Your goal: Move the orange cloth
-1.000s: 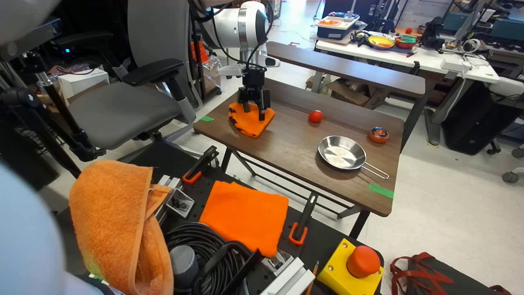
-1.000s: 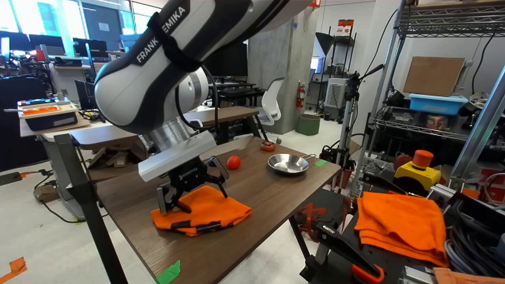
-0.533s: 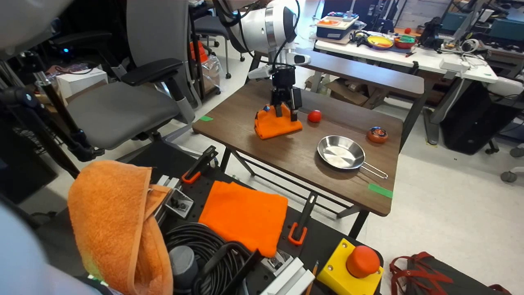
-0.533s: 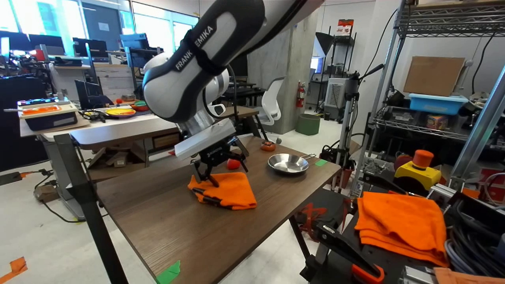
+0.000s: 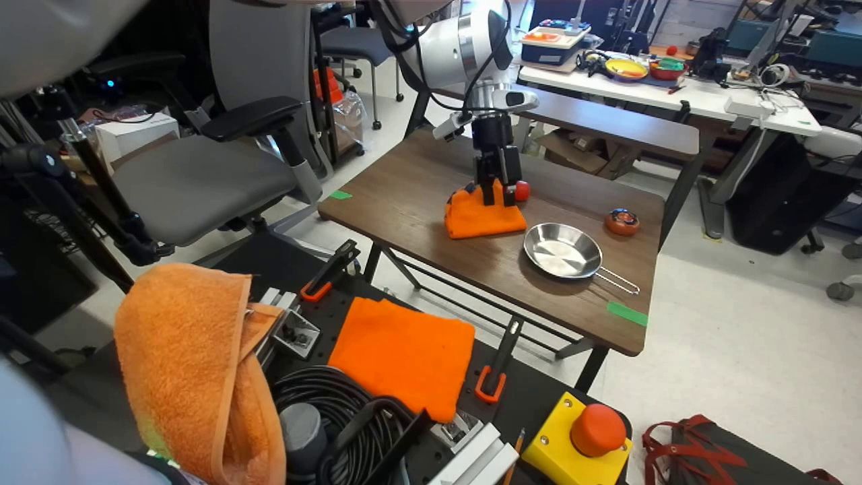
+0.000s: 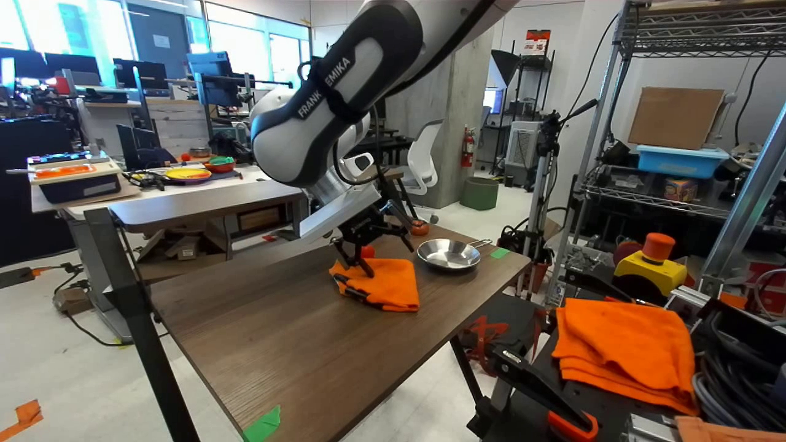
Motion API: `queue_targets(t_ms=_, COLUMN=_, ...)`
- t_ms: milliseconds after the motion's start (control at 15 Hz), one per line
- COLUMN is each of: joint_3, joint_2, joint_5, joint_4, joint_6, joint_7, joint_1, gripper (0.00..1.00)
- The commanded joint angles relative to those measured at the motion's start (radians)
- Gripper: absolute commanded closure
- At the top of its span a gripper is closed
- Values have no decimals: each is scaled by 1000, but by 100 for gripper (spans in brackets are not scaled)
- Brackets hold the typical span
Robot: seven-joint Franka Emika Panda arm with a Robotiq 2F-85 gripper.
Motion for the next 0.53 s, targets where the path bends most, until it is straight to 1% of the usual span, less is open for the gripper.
queue_targets(t_ms=0, joint_3=6, joint_2=-35, joint_5=-21, joint_4=-32, joint_6=-31, joint_7=-24, joint_1=42, gripper=0)
queue_targets(t_ms=133, joint_3=22, joint_2=-105, joint_5=-17, joint_4=-104, joint_6=23, joint_7=-64, joint_1=65, gripper=0)
queue_targets(t_ms=267, joint_3=49, joint_2=-227, joint_5=20, joint_4=-212, joint_6=88, joint_7=-86, joint_1=76, gripper=0)
queue_targets(t_ms=333, joint_3=48, joint_2=-77, joint_5=-20, joint_4=-50, joint_6=24, joint_7=-45, joint_1=54, gripper=0)
queue_targets(t_ms=400, joint_3=57, joint_2=-109, joint_5=-23, joint_4=-69, joint_6=24, joint_7=-44, joint_1=61, gripper=0)
queue_targets(t_ms=467, joint_3=60, joint_2=-115, joint_5=-23, joint_4=-69, joint_6=20, joint_7=-43, joint_1=61, gripper=0)
